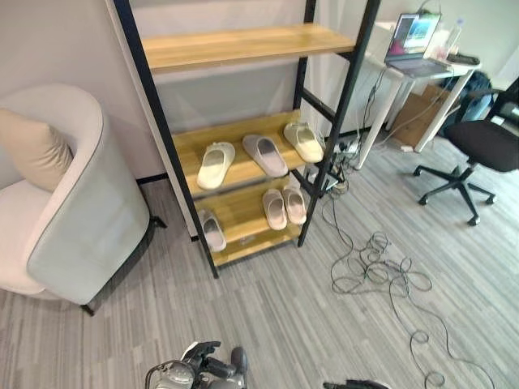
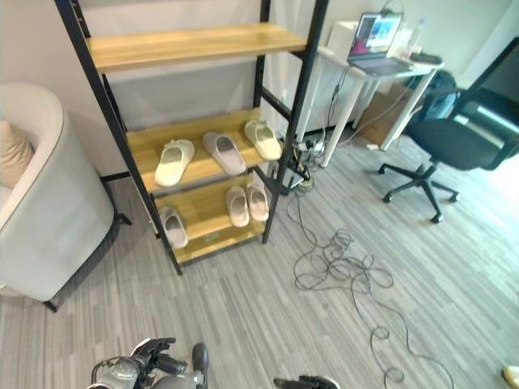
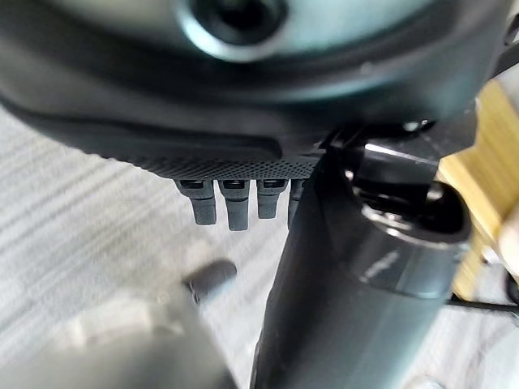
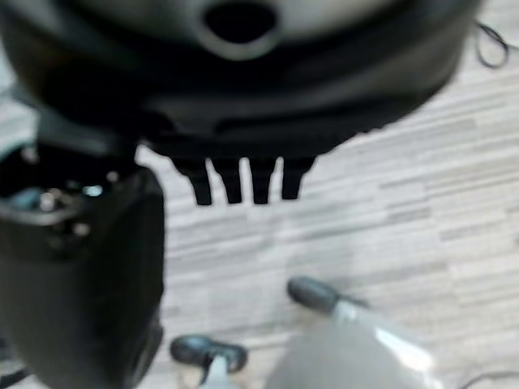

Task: Arrange the slippers neatly on the shoe rack.

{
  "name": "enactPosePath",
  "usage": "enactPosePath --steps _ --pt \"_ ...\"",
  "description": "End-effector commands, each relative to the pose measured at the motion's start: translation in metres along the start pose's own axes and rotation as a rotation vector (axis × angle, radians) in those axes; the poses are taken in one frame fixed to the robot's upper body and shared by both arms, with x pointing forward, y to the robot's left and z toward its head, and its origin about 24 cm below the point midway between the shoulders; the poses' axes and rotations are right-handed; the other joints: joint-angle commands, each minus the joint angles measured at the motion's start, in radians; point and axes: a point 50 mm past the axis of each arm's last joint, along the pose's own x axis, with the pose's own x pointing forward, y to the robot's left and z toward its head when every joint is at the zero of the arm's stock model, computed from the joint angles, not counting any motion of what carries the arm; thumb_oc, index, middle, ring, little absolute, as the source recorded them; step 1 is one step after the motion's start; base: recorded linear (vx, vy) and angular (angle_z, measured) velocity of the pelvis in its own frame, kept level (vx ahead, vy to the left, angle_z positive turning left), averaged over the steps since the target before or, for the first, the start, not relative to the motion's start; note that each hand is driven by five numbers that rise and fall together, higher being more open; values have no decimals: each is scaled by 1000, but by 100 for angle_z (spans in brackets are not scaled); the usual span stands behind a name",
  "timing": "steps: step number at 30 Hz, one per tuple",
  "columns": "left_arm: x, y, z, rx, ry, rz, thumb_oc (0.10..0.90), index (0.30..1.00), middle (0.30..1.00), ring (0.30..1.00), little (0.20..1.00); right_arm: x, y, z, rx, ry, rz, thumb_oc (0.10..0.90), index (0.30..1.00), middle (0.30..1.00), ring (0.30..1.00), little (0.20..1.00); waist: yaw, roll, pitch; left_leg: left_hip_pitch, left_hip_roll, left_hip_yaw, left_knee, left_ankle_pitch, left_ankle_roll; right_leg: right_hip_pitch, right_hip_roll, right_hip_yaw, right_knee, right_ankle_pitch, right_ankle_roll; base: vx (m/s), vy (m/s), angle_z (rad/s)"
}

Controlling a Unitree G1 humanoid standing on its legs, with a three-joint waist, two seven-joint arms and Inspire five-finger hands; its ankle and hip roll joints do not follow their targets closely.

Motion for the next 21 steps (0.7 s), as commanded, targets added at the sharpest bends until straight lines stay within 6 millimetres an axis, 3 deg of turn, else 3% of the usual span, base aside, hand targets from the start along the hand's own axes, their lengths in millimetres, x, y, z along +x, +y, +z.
enactPosePath --steps 1,2,3,4,5,7,8,10,14,16,21 --pt "-3 14 -14 24 35 34 800 900 900 900 900 -1 -2 4 -64 -14 33 800 900 900 900 900 30 -43 13 -88 1 -37 168 -173 -42 -67 -16 22 216 120 118 320 153 36" --pt "-2 17 -5 24 5 45 800 900 900 900 900 0 0 7 -85 -17 38 800 900 900 900 900 21 -39 21 -70 2 -47 168 -185 -35 -99 -24 10 296 173 145 134 73 31" --pt "-2 17 -5 24 5 45 800 900 900 900 900 0 0 7 -85 -17 38 800 900 900 900 900 22 -37 19 -73 5 -47 167 -183 -36 -102 -21 11 294 177 144 273 110 46" --pt "-1 22 11 32 -45 66 800 900 900 900 900 0 -1 19 -91 -58 31 800 900 900 900 900 8 -18 26 -11 14 -60 151 -207 -28 -169 -55 -52 403 227 163 285 109 41" --pt "-1 23 14 34 -56 71 800 900 900 900 900 0 -2 21 -87 -66 26 800 900 900 900 900 3 -10 26 17 17 -66 141 -215 -26 -196 -72 -81 409 234 154 411 141 30" --pt "0 23 23 45 -80 74 800 900 900 900 900 -1 -5 18 -72 -66 10 800 900 900 900 900 -19 7 38 72 12 -101 125 -237 -28 -253 -101 -131 366 196 114 279 66 20" --pt "0 23 23 45 -80 74 800 900 900 900 900 -1 -5 18 -72 -66 10 800 900 900 900 900 -24 6 42 77 9 -106 126 -239 -28 -247 -105 -136 370 190 114 210 18 41" --pt "1 19 26 66 -94 63 800 900 900 900 900 -1 -7 12 -73 -51 4 800 900 900 900 900 -45 14 54 114 2 -138 136 -271 -36 -280 -129 -153 253 155 90 301 -30 58" --pt "0 19 23 106 -81 62 800 900 900 900 900 -3 -12 5 -69 -26 -7 800 900 900 900 900 -71 12 67 152 -11 -182 140 -297 -42 -309 -112 -80 171 165 95 221 -53 53" --pt "0 14 9 117 -32 40 800 900 900 900 900 -4 -13 -6 -54 14 -9 800 900 900 900 900 -84 10 71 175 -16 -211 143 -319 -50 -312 -105 -8 125 181 101 195 -114 61" --pt "-5 12 -24 96 72 20 800 900 900 900 900 -5 -18 -13 -7 32 -20 800 900 900 900 900 -89 19 50 199 -5 -228 122 -329 -64 -304 -113 23 46 188 98 130 -103 21"
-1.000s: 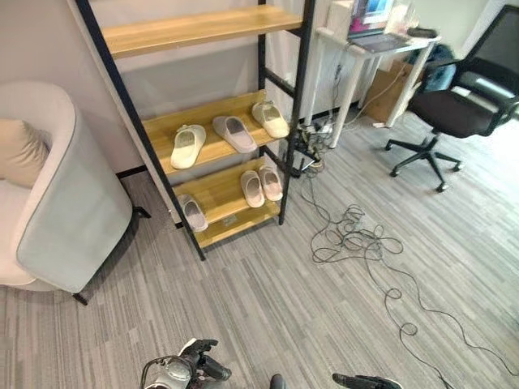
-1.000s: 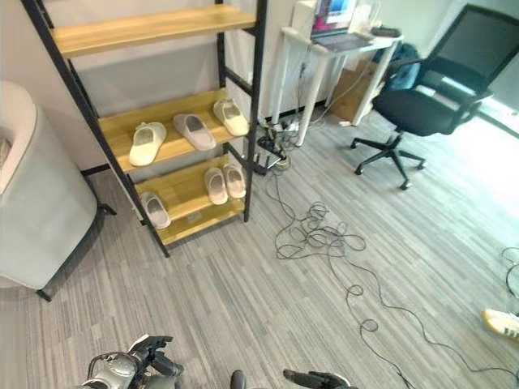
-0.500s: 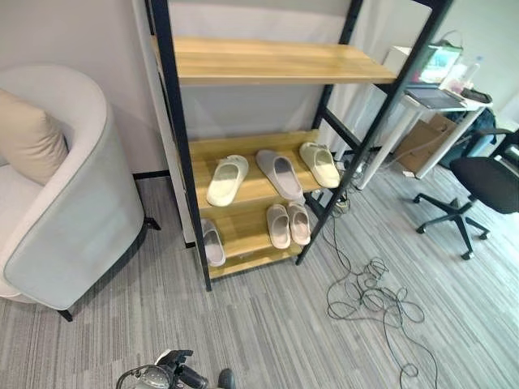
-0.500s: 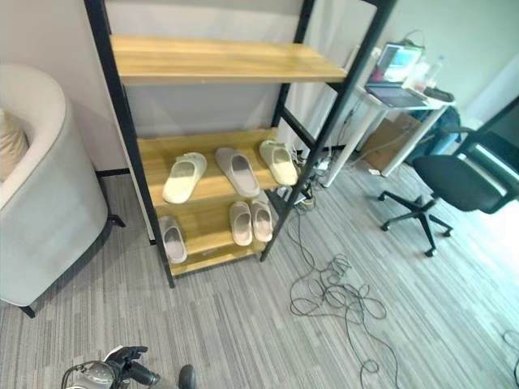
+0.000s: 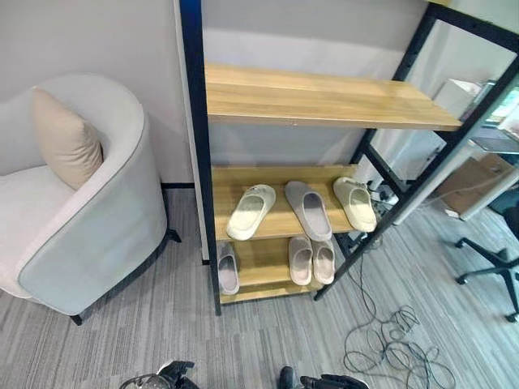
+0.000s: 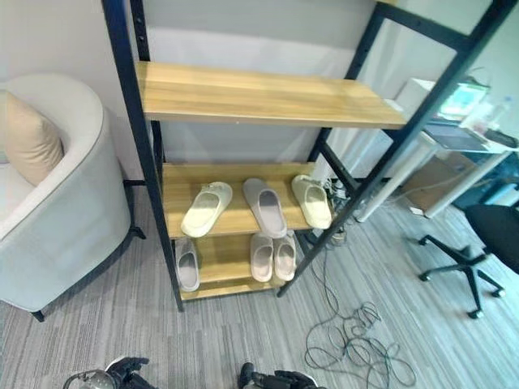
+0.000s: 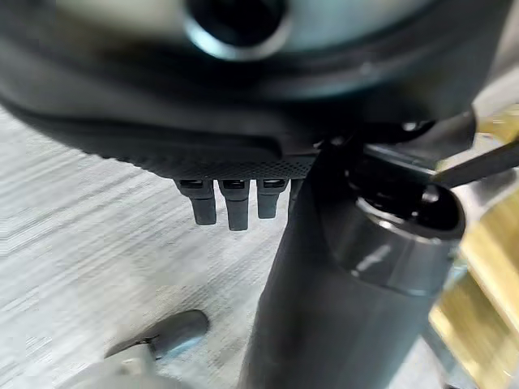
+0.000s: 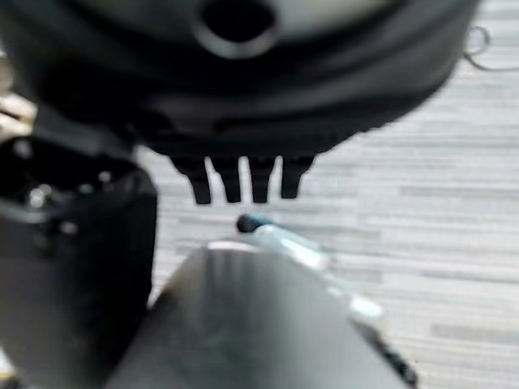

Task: Arrange the slippers neatly on the shoe rack.

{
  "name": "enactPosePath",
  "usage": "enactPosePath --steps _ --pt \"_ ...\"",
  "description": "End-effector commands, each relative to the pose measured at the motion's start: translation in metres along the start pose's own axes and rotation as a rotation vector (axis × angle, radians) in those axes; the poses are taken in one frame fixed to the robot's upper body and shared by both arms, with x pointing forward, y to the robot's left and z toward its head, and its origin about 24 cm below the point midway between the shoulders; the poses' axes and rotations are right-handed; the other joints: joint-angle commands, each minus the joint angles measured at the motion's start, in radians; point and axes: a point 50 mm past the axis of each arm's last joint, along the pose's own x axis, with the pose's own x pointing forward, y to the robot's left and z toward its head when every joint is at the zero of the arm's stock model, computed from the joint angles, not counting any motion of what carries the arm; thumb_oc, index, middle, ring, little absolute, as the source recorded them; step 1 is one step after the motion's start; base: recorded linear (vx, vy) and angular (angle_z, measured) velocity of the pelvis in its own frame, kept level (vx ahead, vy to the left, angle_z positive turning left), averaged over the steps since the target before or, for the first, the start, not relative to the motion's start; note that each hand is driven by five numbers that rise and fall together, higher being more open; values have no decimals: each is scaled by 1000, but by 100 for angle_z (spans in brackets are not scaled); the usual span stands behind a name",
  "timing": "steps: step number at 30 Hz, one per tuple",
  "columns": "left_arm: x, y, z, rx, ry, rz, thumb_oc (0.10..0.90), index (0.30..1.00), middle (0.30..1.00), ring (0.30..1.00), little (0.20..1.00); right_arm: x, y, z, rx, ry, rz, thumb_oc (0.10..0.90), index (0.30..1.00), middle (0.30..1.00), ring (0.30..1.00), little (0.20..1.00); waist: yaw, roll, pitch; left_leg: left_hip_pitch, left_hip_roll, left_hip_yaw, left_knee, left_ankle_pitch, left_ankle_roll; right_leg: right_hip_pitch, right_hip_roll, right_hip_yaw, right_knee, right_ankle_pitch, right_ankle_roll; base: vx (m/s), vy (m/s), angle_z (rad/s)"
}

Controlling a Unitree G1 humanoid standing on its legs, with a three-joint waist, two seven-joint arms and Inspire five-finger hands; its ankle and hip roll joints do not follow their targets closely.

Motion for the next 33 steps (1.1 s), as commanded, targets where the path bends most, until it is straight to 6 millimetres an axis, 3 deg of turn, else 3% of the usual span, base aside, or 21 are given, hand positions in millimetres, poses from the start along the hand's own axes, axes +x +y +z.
enactPosePath --steps 1,3,7,8,12,13,14,15,17,18,19,20,24,27,31,32,33 --pt "1 5 10 30 -24 -5 800 900 900 900 900 -8 -22 -24 -5 85 -50 800 900 900 900 900 -28 44 28 -126 24 16 119 -78 7 9 -23 48 34 -93 79 169 -178 -18" --pt "-1 2 -5 28 23 -17 800 900 900 900 900 -8 -24 -22 3 74 -56 800 900 900 900 900 -35 50 23 -102 31 -2 109 -84 -4 7 -28 46 -1 -84 83 177 -235 -6" --pt "-1 0 -7 27 27 -20 800 900 900 900 900 -9 -26 -21 9 70 -61 800 900 900 900 900 -35 49 17 -99 31 -6 110 -88 -7 19 -26 55 -9 -88 78 79 -128 11" --pt "-1 -4 -9 -9 23 -26 800 900 900 900 900 -11 -33 -23 16 65 -85 800 900 900 900 900 -28 65 -13 -73 67 -16 92 -82 -34 70 7 55 -19 -120 51 196 -420 11" --pt "1 -7 17 -12 -78 -17 800 900 900 900 900 -10 -42 1 -20 -23 -122 800 900 900 900 900 -26 78 -16 -116 122 -50 178 -25 -95 119 55 27 -37 -173 4 63 -319 38" --pt "2 -8 39 -4 -146 -10 800 900 900 900 900 -11 -49 15 -36 -75 -149 800 900 900 900 900 -18 70 15 -197 132 -60 323 55 -125 147 58 13 -48 -181 -20 -79 -251 50" --pt "2 -8 49 8 -182 -5 800 900 900 900 900 -12 -52 23 -50 -101 -162 800 900 900 900 900 -18 62 35 -243 136 -59 410 83 -128 159 57 3 -51 -183 -33 -93 -261 33" --pt "1 -11 60 38 -230 -6 800 900 900 900 900 -13 -56 32 -70 -134 -189 800 900 900 900 900 -15 53 55 -280 149 -12 461 85 -110 184 56 -6 -62 -193 -43 -43 -141 42" --pt "1 -16 62 52 -235 -15 800 900 900 900 900 -14 -60 36 -85 -151 -208 800 900 900 900 900 -12 56 60 -284 143 29 365 39 -94 196 52 -5 -70 -201 -33 81 -17 17" --pt "1 -13 60 94 -220 -30 800 900 900 900 900 -29 -99 41 -68 -155 -299 800 900 900 900 900 7 51 49 -309 115 36 232 45 -87 215 58 -27 -81 -212 -23 166 69 2" --pt "1 -13 54 87 -202 -22 800 900 900 900 900 -25 -87 35 -57 -152 -278 800 900 900 900 900 4 61 46 -283 115 43 153 48 -84 209 63 -18 -74 -216 -17 168 171 18" --pt "2 -18 33 98 -122 -24 800 900 900 900 900 -17 -63 21 -65 -127 -234 800 900 900 900 900 -20 75 36 -251 111 52 96 56 -69 192 66 -11 -46 -224 -7 64 226 20" --pt "0 -15 1 29 -18 -5 800 900 900 900 900 -13 -48 23 -47 -161 -200 800 900 900 900 900 -26 74 3 -196 83 63 32 56 -51 189 49 8 -35 -215 10 106 176 -45" --pt "0 -7 -2 -22 -14 22 800 900 900 900 900 -15 -45 29 -67 -204 -192 800 900 900 900 900 -20 69 -3 -182 75 66 26 51 -43 200 36 9 -45 -212 18 98 99 -55" --pt "-1 -4 2 -44 -46 32 800 900 900 900 900 -23 -50 51 -120 -319 -206 800 900 900 900 900 -15 65 -6 -171 67 67 32 33 -33 213 21 10 -62 -206 28 72 88 0" --pt "-1 -3 5 -60 -69 37 800 900 900 900 900 -29 -51 67 -148 -399 -209 800 900 900 900 900 -13 61 -4 -172 62 67 36 26 -29 214 15 13 -68 -202 33 30 62 5" --pt "-1 -3 5 -60 -68 37 800 900 900 900 900 -30 -51 66 -148 -399 -209 800 900 900 900 900 -13 61 -4 -171 62 67 36 26 -29 214 15 13 -68 -202 33 40 93 13"
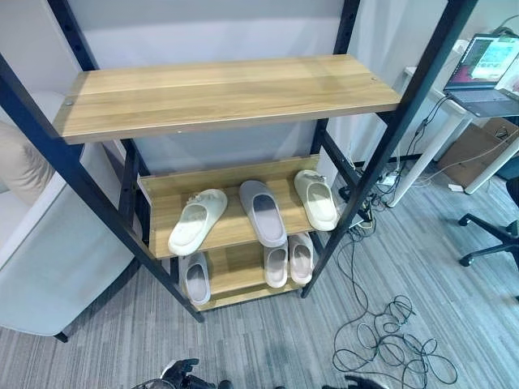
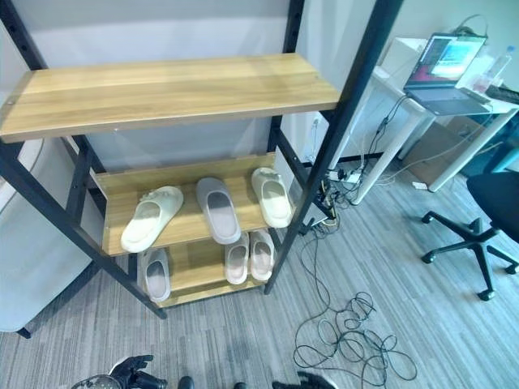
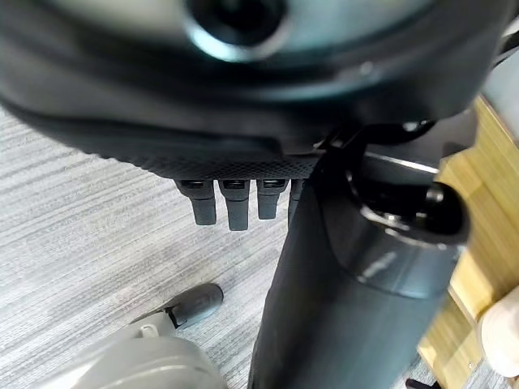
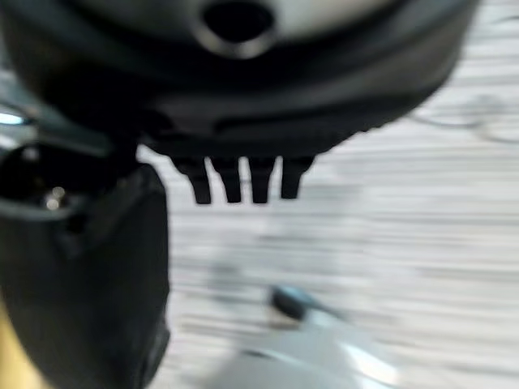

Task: Arrange the slippers neatly on the shoe rack.

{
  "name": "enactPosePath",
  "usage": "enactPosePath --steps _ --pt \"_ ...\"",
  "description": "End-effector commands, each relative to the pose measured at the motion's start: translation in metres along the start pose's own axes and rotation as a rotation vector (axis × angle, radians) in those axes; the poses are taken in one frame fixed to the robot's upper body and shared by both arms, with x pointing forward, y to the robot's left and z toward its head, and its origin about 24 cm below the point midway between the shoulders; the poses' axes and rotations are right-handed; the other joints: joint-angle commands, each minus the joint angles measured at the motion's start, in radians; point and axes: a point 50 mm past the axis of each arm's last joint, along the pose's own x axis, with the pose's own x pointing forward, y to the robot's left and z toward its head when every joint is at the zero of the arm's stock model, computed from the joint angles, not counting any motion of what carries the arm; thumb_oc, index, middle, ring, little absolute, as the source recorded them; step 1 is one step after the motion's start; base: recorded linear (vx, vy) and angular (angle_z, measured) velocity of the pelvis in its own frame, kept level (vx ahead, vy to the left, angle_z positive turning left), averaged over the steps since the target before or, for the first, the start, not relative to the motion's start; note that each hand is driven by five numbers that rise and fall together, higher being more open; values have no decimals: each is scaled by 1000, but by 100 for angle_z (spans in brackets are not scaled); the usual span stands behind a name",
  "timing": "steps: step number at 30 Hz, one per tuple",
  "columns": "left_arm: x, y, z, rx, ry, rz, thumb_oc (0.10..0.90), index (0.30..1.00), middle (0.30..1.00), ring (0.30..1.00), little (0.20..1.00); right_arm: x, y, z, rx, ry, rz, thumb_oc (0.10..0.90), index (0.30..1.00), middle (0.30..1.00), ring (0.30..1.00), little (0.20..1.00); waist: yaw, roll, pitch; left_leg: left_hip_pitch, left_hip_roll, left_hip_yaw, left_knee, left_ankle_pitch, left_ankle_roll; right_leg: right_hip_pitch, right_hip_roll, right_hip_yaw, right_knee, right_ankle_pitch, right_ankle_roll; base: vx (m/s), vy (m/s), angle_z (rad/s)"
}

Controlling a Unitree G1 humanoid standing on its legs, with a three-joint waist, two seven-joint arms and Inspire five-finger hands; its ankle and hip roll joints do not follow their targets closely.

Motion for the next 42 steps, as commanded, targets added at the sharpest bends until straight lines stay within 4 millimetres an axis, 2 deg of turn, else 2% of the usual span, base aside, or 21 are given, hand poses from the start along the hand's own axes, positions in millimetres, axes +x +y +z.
enactPosePath --steps 1,3,5,7,8,9,12,15,17,20,21,24,27,28,29,30,32,35,37,39,42 --pt "-2 10 -8 34 13 30 800 900 900 900 900 1 -22 60 -63 -255 -58 800 900 900 900 900 31 -17 -30 -41 -12 -13 79 -112 20 -36 -126 70 87 -91 149 19 48 14" --pt "-2 9 -6 32 8 28 800 900 900 900 900 -3 -22 76 -83 -333 -60 800 900 900 900 900 33 -23 -27 -47 -15 -13 87 -119 24 -39 -130 70 88 -89 154 33 92 10" --pt "-1 8 -5 47 2 26 800 900 900 900 900 -10 -20 101 -101 -445 -57 800 900 900 900 900 39 -33 -13 -62 -23 -13 111 -136 41 -69 -134 77 153 -96 167 4 118 8" --pt "-1 8 -4 57 -1 26 800 900 900 900 900 -11 -18 108 -109 -475 -50 800 900 900 900 900 41 -35 -5 -69 -25 -14 122 -142 48 -97 -134 82 203 -98 175 -47 83 -9" --pt "0 10 1 78 -12 29 800 900 900 900 900 -13 -12 124 -130 -532 -24 800 900 900 900 900 36 -35 31 -79 -33 -23 148 -147 64 -168 -135 99 335 -59 202 -82 91 -9" --pt "0 12 2 85 -13 34 800 900 900 900 900 -15 -10 133 -143 -563 -16 800 900 900 900 900 32 -29 47 -81 -32 -28 157 -148 67 -195 -129 109 385 -44 211 -72 109 -5" --pt "0 14 0 96 3 38 800 900 900 900 900 -19 -4 147 -165 -621 15 800 900 900 900 900 25 -18 63 -78 -33 -46 173 -158 71 -246 -118 128 451 -45 211 50 31 20" --pt "-1 13 -7 103 29 36 800 900 900 900 900 -27 -1 163 -215 -697 30 800 900 900 900 900 15 -5 58 -48 -32 -65 160 -178 62 -246 -143 132 349 -67 192 178 -86 43" --pt "-1 10 -7 111 24 32 800 900 900 900 900 -32 2 170 -266 -731 48 800 900 900 900 900 3 2 55 -20 -22 -84 153 -192 44 -282 -195 134 215 -20 192 213 -165 16" --pt "-1 9 -4 117 14 34 800 900 900 900 900 -36 7 177 -302 -764 68 800 900 900 900 900 -4 -2 55 1 -18 -98 150 -203 33 -269 -201 140 174 -2 204 136 -169 15" --pt "-1 8 -4 119 13 36 800 900 900 900 900 -41 11 181 -347 -795 79 800 900 900 900 900 3 -10 38 13 -13 -98 138 -205 26 -240 -198 135 147 -1 205 230 -317 44" --pt "-1 1 -2 114 -4 23 800 900 900 900 900 -51 18 184 -399 -849 131 800 900 900 900 900 14 -4 0 34 30 -108 110 -191 -4 -191 -163 121 133 -28 183 189 -266 34" --pt "-1 0 -3 114 -4 22 800 900 900 900 900 -51 18 184 -399 -848 132 800 900 900 900 900 12 -2 0 36 31 -110 109 -191 -5 -190 -162 119 133 -29 182 49 -130 7" --pt "1 -10 6 125 -36 6 800 900 900 900 900 -60 28 198 -381 -926 205 800 900 900 900 900 17 6 2 13 88 -129 153 -169 -51 -169 -115 94 152 -82 144 107 -383 38" --pt "1 -12 11 137 -50 3 800 900 900 900 900 -62 30 201 -380 -944 222 800 900 900 900 900 17 6 8 -7 99 -133 192 -152 -65 -158 -107 81 154 -92 134 120 -511 78" --pt "2 -14 21 156 -89 1 800 900 900 900 900 -69 34 210 -384 -991 254 800 900 900 900 900 21 0 30 -56 113 -137 311 -106 -90 -136 -97 61 157 -105 113 38 -250 88" --pt "2 -18 29 174 -122 -3 800 900 900 900 900 -74 40 216 -386 -1022 292 800 900 900 900 900 24 -3 51 -99 125 -124 368 -93 -85 -111 -96 44 153 -120 101 44 -114 31" --pt "2 -23 31 184 -129 -17 800 900 900 900 900 -78 44 221 -396 -1046 320 800 900 900 900 900 31 -7 57 -130 121 -104 289 -114 -75 -95 -104 39 142 -129 111 56 29 11" --pt "3 -23 33 210 -120 -25 800 900 900 900 900 -79 47 227 -450 -1054 325 800 900 900 900 900 52 -6 66 -198 125 -98 192 -37 -75 -78 -99 31 137 -144 114 131 105 7" --pt "2 -25 20 231 -82 -39 800 900 900 900 900 -82 53 224 -458 -1057 360 800 900 900 900 900 48 6 49 -166 136 -68 99 -30 -72 -75 -95 36 149 -155 126 172 193 1" --pt "2 -25 13 247 -48 -35 800 900 900 900 900 -83 63 223 -479 -1063 385 800 900 900 900 900 44 -3 32 -159 107 -66 103 -39 -67 -74 -123 46 137 -140 138 96 158 -19"
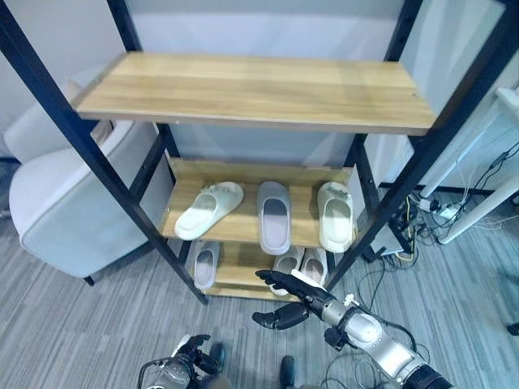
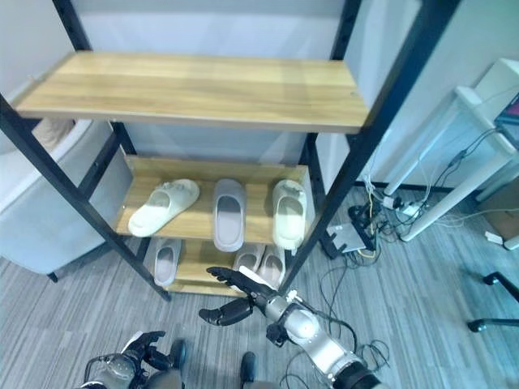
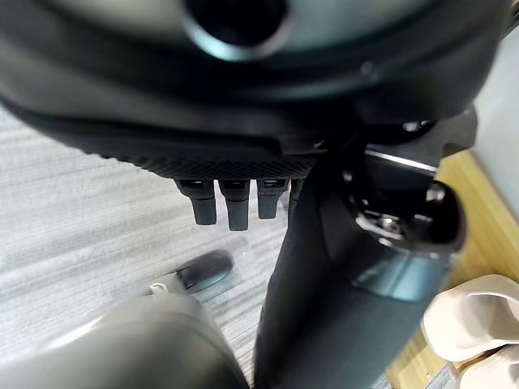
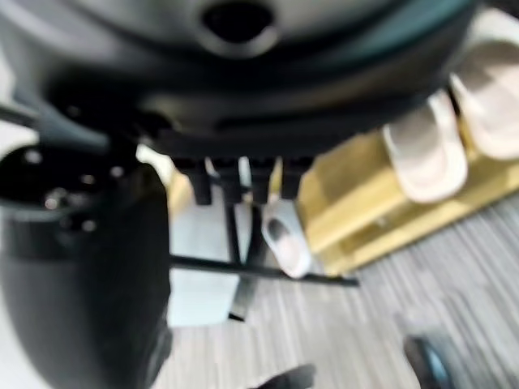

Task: Arrange the slippers neatly on the shoe rack.

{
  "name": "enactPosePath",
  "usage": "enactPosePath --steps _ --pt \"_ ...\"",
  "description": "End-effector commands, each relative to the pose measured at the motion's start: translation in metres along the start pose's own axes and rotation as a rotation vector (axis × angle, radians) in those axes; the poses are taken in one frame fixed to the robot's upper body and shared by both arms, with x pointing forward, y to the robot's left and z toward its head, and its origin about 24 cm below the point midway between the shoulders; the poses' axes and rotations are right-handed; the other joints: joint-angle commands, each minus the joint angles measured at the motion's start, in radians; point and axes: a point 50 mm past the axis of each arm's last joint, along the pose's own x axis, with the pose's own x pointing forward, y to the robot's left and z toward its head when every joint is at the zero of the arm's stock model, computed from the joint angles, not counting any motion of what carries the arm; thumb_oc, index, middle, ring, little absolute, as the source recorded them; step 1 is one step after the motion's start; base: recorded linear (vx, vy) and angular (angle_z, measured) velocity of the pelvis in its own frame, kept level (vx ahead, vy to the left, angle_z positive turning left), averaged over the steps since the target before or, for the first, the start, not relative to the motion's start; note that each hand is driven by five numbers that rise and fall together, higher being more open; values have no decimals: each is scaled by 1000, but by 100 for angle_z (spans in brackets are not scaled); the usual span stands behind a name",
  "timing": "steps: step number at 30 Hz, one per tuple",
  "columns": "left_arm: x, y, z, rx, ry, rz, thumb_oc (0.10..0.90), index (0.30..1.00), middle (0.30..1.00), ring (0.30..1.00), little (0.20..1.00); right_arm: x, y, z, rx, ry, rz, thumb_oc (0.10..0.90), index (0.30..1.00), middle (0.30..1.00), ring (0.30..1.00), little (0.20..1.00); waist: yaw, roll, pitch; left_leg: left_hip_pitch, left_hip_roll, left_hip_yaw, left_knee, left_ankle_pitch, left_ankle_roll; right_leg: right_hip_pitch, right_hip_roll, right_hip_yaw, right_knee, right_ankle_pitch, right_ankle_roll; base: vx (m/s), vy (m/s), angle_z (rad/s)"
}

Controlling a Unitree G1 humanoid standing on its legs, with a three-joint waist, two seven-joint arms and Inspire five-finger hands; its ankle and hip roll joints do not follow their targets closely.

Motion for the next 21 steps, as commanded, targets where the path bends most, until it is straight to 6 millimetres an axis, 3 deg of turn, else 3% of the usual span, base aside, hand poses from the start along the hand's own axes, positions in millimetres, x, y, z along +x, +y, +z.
enactPosePath --steps 1,3,4,8,9,12,14,17,20,21 --pt "-8 -24 -29 76 70 -73 800 900 900 900 900 7 -11 49 -35 -243 -36 800 900 900 900 900 -2 -4 -27 0 -6 7 67 13 60 64 -93 44 162 -206 108 0 0 -19" --pt "-8 -24 -29 76 70 -73 800 900 900 900 900 7 -11 49 -35 -243 -36 800 900 900 900 900 -2 -4 -27 0 -6 7 67 13 60 64 -93 44 162 -206 108 70 132 -28" --pt "-8 -14 -31 60 70 -40 800 900 900 900 900 12 -1 60 -44 -281 6 800 900 900 900 900 9 -17 -45 30 -35 37 58 -16 84 71 -137 76 122 -173 136 160 309 -15" --pt "-8 -11 -30 53 70 -30 800 900 900 900 900 13 -1 65 -60 -299 9 800 900 900 900 900 14 -21 -48 38 -41 43 55 -21 89 72 -145 83 114 -166 142 54 111 -30" --pt "-6 -5 -24 59 46 -10 800 900 900 900 900 13 -1 81 -21 -376 37 800 900 900 900 900 20 -27 -55 46 -53 50 50 -31 99 67 -159 89 100 -150 153 47 109 -2" --pt "-5 -4 -18 57 22 -14 800 900 900 900 900 15 -2 102 -12 -463 79 800 900 900 900 900 31 -34 -63 54 -64 57 48 -40 106 69 -170 97 85 -139 161 48 81 6" --pt "-4 -6 -12 37 4 -25 800 900 900 900 900 8 -13 126 -117 -556 65 800 900 900 900 900 34 -36 -75 66 -72 57 43 -48 112 74 -176 103 70 -129 168 49 43 1" --pt "-4 -12 -13 37 0 -42 800 900 900 900 900 2 -23 132 -168 -583 1 800 900 900 900 900 33 -36 -81 74 -74 60 42 -53 114 79 -179 102 61 -122 170 38 23 5" --pt "-7 -22 -21 34 28 -80 800 900 900 900 900 -5 -51 128 -335 -533 -213 800 900 900 900 900 36 -38 -98 81 -76 61 40 -51 119 81 -181 99 52 -111 171 32 5 1" --pt "-7 -22 -21 35 28 -80 800 900 900 900 900 -5 -51 128 -335 -533 -213 800 900 900 900 900 37 -38 -98 82 -76 61 40 -51 119 82 -181 99 52 -111 171 0 0 0"
